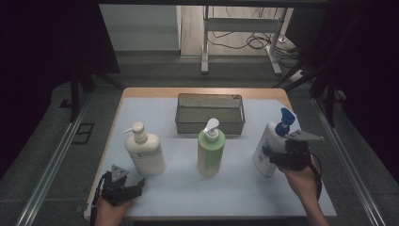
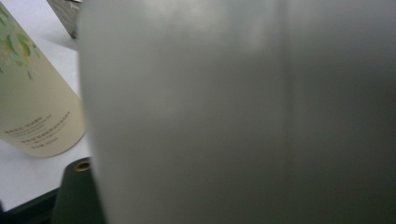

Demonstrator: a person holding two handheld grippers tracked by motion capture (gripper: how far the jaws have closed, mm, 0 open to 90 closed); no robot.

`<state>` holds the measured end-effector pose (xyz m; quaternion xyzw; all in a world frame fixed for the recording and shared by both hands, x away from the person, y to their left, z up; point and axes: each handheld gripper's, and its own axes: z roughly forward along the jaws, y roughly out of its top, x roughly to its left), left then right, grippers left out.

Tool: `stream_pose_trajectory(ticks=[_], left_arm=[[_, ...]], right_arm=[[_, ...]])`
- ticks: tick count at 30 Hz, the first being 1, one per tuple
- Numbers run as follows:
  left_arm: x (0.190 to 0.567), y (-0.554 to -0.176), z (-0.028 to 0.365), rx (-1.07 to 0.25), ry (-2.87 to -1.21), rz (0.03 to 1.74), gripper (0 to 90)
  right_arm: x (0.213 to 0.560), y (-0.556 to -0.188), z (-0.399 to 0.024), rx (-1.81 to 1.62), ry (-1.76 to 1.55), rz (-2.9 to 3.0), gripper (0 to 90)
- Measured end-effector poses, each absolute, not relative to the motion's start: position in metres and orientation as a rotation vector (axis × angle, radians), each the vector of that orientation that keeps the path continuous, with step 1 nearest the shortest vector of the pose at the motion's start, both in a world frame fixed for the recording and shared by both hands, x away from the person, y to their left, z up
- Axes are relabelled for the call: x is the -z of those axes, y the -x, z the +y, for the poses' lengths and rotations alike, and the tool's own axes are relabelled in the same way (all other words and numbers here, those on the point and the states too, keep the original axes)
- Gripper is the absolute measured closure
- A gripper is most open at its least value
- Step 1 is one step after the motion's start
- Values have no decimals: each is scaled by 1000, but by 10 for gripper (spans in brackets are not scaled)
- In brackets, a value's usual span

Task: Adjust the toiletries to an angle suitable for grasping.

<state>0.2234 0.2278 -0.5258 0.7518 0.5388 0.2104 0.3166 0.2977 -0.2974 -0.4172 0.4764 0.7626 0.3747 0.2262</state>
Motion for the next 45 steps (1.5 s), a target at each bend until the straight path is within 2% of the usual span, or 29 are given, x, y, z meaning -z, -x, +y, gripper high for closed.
stream_pose_trajectory(ticks=[3, 13, 28, 45], left_arm=[[526, -223, 228, -553, -1980, 1419, 167], [526, -224, 228, -555, -1976, 1419, 167], [526, -224, 228, -555, -1976, 1419, 167], [526, -224, 228, -555, -1976, 1419, 167]], right_arm=[[418, -298, -297, -1020, -1302, 2095, 362], [416, -298, -298, -1004, -1256, 2146, 383], [408, -298, -302, -1032, -1248, 2202, 392], [381, -303, -298, -1085, -1188, 2268, 394]])
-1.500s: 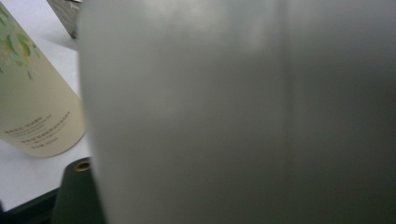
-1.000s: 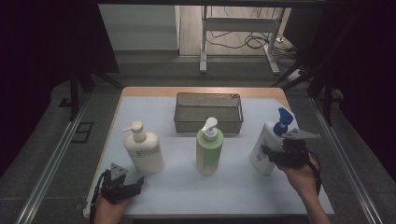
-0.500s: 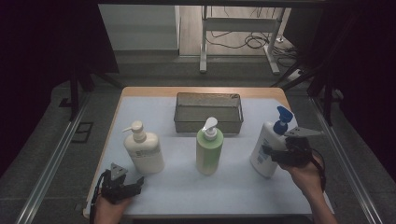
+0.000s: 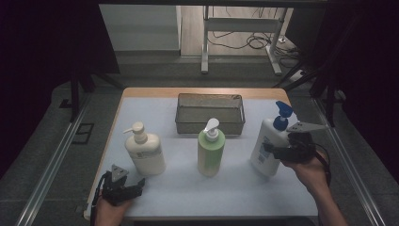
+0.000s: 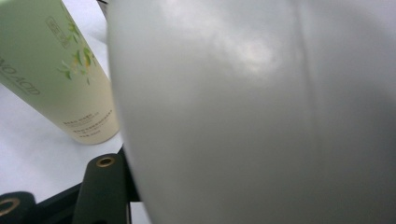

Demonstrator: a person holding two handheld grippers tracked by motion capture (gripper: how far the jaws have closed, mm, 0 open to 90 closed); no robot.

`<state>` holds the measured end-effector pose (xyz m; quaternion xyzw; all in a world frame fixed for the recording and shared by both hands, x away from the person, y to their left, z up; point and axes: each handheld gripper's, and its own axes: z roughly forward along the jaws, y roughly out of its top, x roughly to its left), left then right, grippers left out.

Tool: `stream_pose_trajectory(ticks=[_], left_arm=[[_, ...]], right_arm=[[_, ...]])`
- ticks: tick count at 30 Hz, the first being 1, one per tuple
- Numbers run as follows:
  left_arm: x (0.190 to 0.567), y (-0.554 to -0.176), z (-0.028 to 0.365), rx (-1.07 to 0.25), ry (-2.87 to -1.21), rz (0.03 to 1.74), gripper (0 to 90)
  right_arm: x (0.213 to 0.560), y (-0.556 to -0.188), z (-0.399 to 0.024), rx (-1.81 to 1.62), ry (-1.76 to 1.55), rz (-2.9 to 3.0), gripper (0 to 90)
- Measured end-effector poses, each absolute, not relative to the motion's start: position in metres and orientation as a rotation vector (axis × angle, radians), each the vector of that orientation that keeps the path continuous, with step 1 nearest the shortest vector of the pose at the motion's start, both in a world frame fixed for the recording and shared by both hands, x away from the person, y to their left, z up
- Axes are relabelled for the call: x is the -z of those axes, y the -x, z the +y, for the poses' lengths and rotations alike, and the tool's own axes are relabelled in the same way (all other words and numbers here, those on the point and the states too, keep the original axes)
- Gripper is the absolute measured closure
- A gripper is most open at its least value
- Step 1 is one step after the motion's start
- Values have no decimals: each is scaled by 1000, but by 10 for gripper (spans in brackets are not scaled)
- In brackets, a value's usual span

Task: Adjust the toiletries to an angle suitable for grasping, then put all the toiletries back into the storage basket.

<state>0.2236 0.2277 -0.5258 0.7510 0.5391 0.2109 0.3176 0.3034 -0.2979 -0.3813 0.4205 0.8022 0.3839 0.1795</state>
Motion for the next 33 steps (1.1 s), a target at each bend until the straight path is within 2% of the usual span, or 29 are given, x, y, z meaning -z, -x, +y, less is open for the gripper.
stream_pose_trajectory(ticks=[33], left_arm=[[526, -224, 228, -553, -1981, 1414, 164]], right_arm=[[342, -328, -266, -1139, -1087, 2303, 398]])
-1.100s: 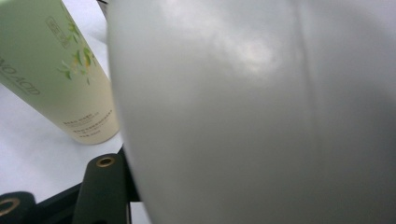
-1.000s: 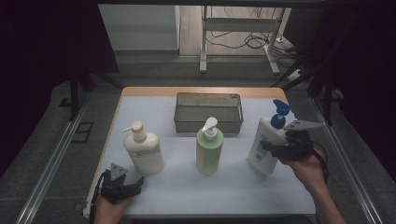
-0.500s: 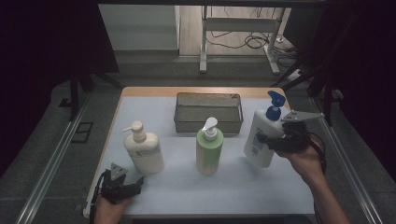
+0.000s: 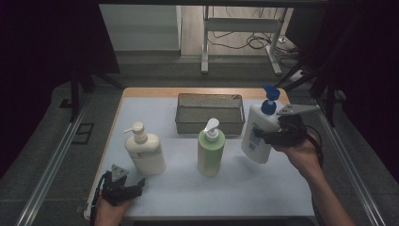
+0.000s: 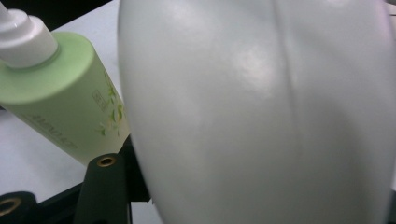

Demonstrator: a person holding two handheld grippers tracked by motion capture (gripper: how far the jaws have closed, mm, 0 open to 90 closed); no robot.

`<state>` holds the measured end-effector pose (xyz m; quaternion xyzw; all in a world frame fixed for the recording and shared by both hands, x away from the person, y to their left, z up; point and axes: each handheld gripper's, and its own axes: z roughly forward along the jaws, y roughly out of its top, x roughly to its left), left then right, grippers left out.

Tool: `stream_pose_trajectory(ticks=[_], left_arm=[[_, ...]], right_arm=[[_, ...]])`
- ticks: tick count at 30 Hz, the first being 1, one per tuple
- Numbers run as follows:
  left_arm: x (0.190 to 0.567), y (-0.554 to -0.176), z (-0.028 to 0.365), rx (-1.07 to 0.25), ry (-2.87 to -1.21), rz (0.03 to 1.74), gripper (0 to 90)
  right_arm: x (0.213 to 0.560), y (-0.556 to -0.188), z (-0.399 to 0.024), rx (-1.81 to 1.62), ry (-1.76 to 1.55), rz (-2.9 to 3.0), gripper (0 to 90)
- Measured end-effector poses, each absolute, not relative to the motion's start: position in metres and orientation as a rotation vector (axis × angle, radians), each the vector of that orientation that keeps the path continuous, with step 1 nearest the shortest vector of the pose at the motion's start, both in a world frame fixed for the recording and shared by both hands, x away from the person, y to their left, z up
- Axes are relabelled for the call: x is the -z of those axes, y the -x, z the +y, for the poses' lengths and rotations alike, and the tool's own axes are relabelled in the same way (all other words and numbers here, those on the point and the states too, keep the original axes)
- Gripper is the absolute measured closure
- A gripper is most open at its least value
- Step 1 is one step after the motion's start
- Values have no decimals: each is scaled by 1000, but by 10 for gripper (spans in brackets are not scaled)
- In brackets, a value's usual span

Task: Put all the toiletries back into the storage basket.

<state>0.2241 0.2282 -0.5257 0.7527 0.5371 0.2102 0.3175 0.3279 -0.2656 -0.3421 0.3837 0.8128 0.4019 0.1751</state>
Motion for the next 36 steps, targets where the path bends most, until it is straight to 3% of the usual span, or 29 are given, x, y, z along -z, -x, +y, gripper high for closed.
stream_pose_trajectory(ticks=[36], left_arm=[[526, -224, 228, -549, -1978, 1413, 158]], right_arm=[[305, -388, -204, -1172, -1004, 2300, 399]])
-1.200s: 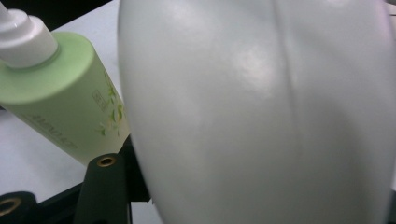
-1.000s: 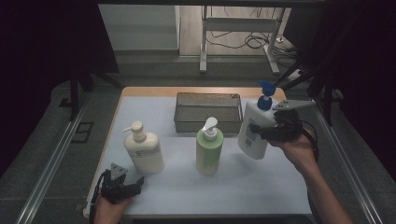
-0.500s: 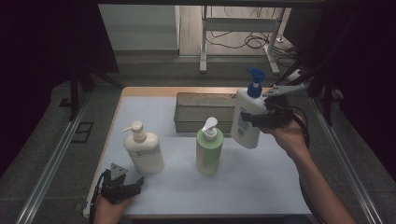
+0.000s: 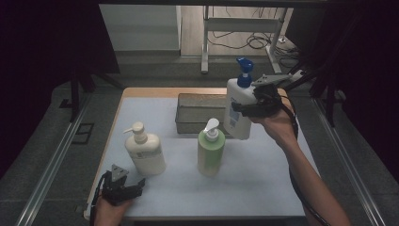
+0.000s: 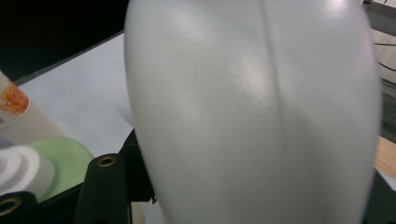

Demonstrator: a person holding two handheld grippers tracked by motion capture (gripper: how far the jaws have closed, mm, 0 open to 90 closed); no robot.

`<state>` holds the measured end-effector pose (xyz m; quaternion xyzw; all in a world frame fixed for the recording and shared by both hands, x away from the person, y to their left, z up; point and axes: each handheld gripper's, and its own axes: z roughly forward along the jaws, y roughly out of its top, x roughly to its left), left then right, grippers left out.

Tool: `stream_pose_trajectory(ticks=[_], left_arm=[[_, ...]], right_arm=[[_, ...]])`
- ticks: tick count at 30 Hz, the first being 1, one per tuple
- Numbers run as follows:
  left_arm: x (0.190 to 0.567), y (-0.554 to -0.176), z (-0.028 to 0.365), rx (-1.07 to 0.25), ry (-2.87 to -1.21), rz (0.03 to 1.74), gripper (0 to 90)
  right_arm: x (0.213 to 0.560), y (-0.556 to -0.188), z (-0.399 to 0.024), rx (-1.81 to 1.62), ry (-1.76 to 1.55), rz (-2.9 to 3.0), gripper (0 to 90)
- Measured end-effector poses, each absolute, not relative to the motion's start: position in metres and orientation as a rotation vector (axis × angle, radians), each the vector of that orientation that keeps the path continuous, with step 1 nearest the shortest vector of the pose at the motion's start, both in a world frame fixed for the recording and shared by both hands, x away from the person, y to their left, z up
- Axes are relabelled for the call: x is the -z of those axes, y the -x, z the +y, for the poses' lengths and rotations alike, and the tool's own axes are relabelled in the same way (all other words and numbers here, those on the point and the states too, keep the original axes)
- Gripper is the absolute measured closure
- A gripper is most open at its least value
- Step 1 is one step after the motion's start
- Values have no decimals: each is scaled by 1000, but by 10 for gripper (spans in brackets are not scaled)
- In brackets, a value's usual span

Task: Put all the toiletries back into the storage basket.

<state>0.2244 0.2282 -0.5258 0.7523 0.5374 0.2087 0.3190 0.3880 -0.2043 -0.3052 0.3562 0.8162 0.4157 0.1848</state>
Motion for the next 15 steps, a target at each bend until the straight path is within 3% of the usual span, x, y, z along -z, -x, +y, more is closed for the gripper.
stream_pose_trajectory(ticks=[15], left_arm=[[526, -225, 228, -545, -1980, 1411, 152]], right_arm=[[304, -415, -176, -1200, -972, 2281, 401]])
